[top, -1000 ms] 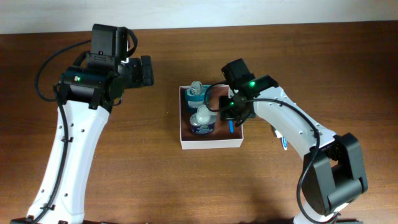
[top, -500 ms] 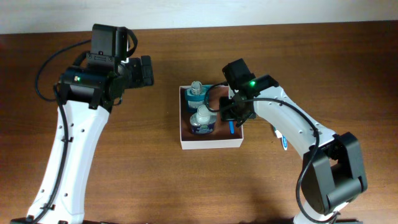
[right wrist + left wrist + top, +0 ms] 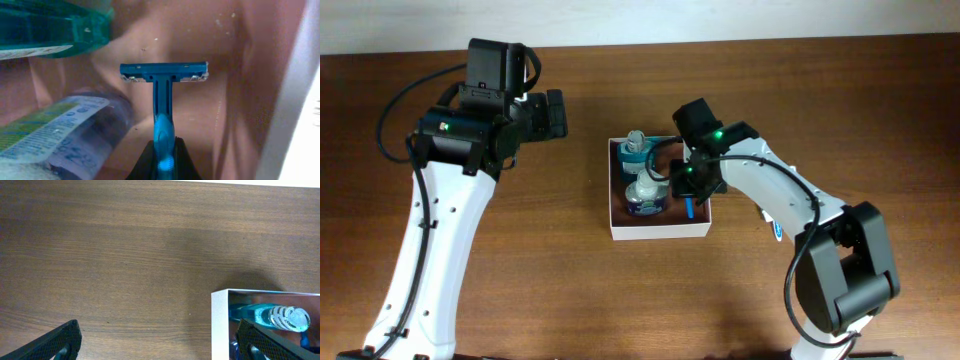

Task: Pack container
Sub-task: 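Lower the razor into the box's right side and release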

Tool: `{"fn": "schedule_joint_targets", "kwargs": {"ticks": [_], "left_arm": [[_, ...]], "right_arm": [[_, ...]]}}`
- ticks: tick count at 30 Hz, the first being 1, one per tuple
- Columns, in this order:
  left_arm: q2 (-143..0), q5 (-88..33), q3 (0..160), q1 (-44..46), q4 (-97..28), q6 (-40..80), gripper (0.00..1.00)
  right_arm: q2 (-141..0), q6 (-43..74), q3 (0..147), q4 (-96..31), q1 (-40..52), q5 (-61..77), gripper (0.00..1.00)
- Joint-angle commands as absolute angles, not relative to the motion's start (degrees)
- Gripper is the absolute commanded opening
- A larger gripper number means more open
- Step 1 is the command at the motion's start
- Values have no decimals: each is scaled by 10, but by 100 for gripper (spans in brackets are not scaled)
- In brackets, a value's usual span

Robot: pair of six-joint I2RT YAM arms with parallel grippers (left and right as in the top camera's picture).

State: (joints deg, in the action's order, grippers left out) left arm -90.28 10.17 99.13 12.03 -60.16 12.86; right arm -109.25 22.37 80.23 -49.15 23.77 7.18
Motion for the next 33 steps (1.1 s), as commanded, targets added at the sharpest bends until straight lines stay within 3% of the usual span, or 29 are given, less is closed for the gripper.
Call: {"fn": "schedule_joint_targets", "kwargs": {"ticks": [1, 33], "left_arm": [[-900, 110, 999, 118, -601, 119, 100], [-900, 110, 999, 118, -601, 119, 99]], "right_arm": [[-1100, 253, 796, -481, 253, 73, 4], [-1101, 289, 796, -457, 259, 125, 4]]}}
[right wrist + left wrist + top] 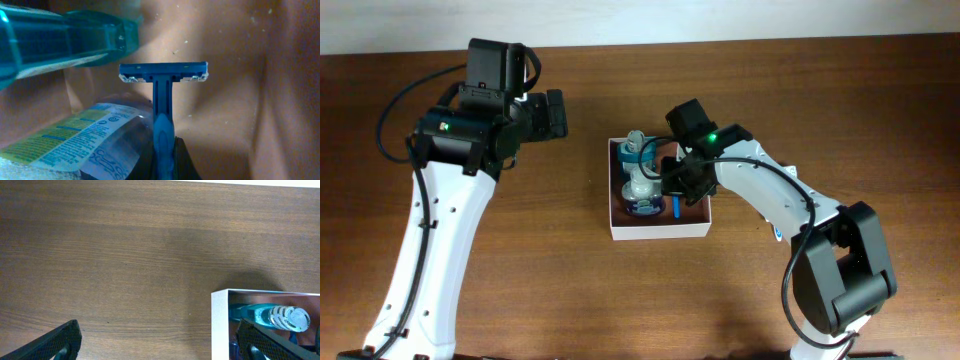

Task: Pack container
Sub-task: 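Lower the razor into the box's right side and release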

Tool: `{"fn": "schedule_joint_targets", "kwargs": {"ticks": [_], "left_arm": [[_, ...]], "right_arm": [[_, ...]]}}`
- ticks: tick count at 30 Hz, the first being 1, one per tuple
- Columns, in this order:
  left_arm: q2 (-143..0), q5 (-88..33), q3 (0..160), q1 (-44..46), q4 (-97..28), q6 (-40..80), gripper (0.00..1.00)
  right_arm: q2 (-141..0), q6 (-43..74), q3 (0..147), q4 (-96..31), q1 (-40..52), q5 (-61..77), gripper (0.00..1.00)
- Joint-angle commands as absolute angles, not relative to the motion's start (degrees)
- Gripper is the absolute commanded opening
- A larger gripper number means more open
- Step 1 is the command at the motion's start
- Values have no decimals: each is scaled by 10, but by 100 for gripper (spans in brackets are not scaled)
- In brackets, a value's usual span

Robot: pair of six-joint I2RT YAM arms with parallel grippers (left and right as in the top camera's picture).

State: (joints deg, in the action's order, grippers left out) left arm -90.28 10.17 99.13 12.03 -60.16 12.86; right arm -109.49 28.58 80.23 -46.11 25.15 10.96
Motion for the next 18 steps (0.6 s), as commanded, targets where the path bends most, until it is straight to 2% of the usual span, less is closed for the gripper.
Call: {"fn": "schedule_joint_targets", "kwargs": {"ticks": [1, 18], "left_arm": [[-900, 110, 999, 118, -601, 119, 99], [-900, 110, 999, 118, -601, 119, 99]], "right_arm": [[-1101, 288, 796, -456, 261, 125, 4], [-1101, 288, 796, -447, 267, 152, 4]]}}
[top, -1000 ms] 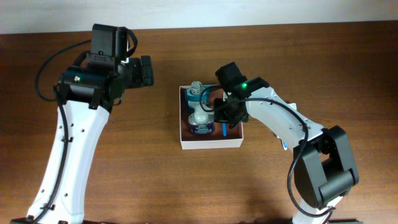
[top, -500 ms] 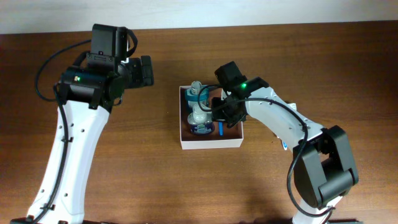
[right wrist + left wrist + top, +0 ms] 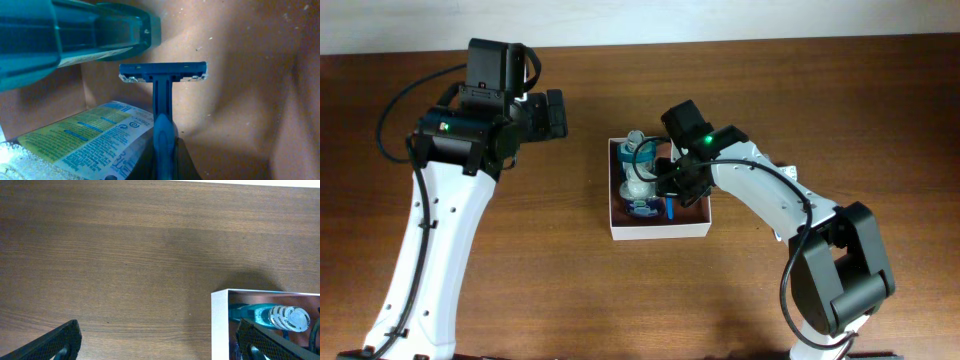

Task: Pack container
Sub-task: 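Lower the razor into the box's right side and release, then withdraw the right gripper and move over the toothpaste tube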

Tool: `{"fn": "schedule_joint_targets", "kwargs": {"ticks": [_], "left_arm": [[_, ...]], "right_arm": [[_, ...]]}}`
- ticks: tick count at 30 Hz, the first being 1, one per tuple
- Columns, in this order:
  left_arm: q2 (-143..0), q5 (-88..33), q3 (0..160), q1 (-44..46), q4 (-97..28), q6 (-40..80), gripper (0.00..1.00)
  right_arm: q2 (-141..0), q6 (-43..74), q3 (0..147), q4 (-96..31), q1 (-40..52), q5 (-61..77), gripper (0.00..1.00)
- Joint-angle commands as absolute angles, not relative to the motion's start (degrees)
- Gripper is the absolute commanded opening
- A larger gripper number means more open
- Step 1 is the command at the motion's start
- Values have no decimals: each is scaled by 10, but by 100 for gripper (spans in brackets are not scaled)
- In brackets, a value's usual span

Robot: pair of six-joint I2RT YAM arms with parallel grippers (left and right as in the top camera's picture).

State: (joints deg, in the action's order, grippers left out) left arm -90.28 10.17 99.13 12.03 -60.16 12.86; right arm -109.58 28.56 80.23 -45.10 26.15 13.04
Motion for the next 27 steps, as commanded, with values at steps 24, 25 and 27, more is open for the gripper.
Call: {"fn": "schedule_joint_targets", "kwargs": {"ticks": [24, 25, 27], "left_arm": [[-900, 110, 999, 118, -601, 119, 99], [-900, 110, 999, 118, -601, 119, 99], [-900, 110, 999, 118, -601, 119, 100]], "right_arm": [[-1101, 272, 796, -453, 266, 98, 4], [-1101, 261, 796, -456, 266, 90, 4], [-1101, 244, 796, -464, 266, 71, 4]]}}
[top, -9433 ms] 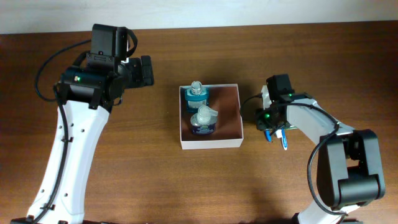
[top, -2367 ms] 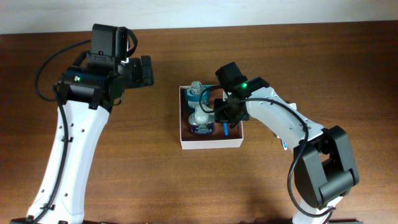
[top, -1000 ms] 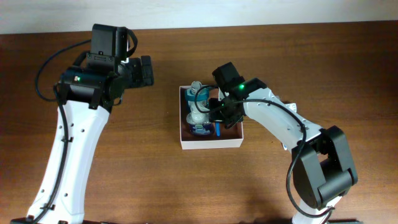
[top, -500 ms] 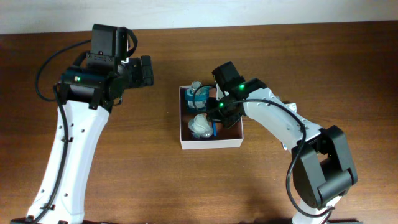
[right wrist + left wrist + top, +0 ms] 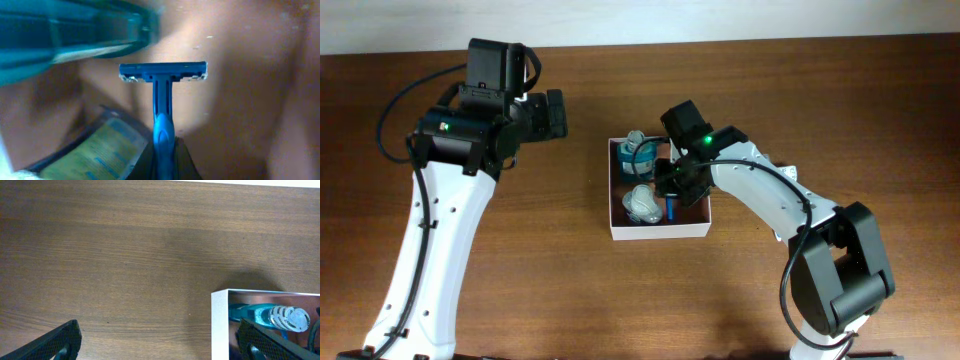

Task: Pack container
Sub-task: 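Withdraw the right gripper and move over the toothpaste tube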

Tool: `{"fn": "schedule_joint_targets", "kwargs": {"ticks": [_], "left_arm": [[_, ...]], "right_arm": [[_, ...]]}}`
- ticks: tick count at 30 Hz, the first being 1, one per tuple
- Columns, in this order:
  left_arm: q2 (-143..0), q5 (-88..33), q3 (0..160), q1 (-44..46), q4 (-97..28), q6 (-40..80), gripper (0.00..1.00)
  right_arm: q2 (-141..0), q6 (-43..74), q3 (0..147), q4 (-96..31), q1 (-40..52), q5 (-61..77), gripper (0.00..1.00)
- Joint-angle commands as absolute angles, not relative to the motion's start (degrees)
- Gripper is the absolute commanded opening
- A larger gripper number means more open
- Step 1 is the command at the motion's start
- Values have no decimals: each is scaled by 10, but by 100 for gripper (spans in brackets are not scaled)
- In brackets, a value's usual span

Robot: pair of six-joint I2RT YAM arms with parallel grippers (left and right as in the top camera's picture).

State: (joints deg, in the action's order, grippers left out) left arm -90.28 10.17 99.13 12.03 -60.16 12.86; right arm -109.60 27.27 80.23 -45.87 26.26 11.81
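Observation:
A white box [image 5: 658, 231] with a brown inside stands mid-table. In it lie a teal bottle [image 5: 638, 149] at the far end and a clear labelled bottle [image 5: 642, 203] nearer. My right gripper [image 5: 672, 196] reaches down into the box, shut on a blue razor [image 5: 163, 100] whose head points at the box floor, beside the teal bottle [image 5: 70, 35] and the labelled bottle [image 5: 100, 152]. My left gripper [image 5: 160, 342] hangs open over bare wood left of the box [image 5: 220, 325], holding nothing.
The brown wooden table [image 5: 520, 280] surrounds the box. A small white and blue item [image 5: 773, 228] lies right of the box, partly under my right arm. The box walls [image 5: 295, 100] stand close around the razor.
The clear labelled bottle lies lower and farther from the teal one. My right gripper with the razor has barely shifted. The left arm is unchanged.
My right gripper held the razor at the box's right wall. Then it stood further left inside the box, nearer the two bottles. Now the razor is deep in the box between them, and the clear bottle has shifted. The left gripper stayed open throughout.

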Motion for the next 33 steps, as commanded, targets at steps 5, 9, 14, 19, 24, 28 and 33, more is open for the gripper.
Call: {"fn": "schedule_joint_targets", "kwargs": {"ticks": [5, 9, 14, 19, 24, 28, 33], "left_arm": [[-900, 110, 999, 118, -601, 119, 99], [-900, 110, 999, 118, -601, 119, 99], [-900, 110, 999, 118, -601, 119, 99], [-900, 110, 999, 118, -601, 119, 99], [-900, 110, 999, 118, -601, 119, 99], [-900, 110, 999, 118, -601, 119, 99], [-900, 110, 999, 118, -601, 119, 99]], "right_arm": [[-1101, 222, 796, -465, 266, 37, 4], [-1101, 216, 796, -460, 266, 30, 4], [-1101, 216, 796, -449, 266, 27, 5], [-1101, 216, 796, -447, 266, 27, 5], [-1101, 217, 796, -447, 266, 27, 14], [-1101, 217, 796, -447, 266, 27, 25], [-1101, 217, 796, -447, 266, 27, 28]]}}
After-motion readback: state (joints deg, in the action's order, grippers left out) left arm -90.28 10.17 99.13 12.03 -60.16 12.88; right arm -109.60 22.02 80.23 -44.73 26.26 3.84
